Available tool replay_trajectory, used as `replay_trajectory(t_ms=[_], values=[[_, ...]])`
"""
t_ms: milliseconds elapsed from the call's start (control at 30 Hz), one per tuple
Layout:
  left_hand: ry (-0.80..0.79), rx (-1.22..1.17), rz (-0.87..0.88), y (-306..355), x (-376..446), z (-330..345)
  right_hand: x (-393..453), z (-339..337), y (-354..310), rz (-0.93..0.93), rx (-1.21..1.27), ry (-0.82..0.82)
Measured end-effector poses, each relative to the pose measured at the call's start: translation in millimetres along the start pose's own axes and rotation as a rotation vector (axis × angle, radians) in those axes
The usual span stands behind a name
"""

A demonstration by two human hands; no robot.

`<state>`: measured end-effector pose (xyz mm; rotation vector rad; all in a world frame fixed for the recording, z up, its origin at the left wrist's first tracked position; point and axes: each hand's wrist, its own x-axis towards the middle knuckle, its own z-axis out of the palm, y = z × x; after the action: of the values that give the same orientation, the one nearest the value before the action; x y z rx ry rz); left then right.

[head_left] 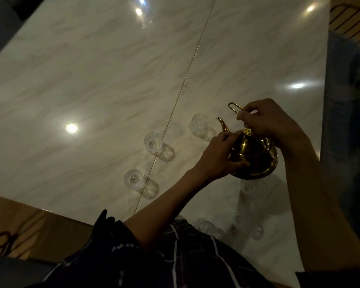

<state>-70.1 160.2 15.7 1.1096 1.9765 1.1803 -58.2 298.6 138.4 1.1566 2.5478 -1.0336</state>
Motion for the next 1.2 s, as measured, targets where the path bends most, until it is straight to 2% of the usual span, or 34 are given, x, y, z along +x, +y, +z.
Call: replay_trajectory(t_ms=[667, 1200], values=[[-0.023, 0.023, -0.027, -4, -2, -1, 6, 14, 9, -0.037, 0.057, 0.008], [0.018, 0.051, -0.04, -7, -9, 13, -7, 22, 37, -0.02, 0.208, 0.047]])
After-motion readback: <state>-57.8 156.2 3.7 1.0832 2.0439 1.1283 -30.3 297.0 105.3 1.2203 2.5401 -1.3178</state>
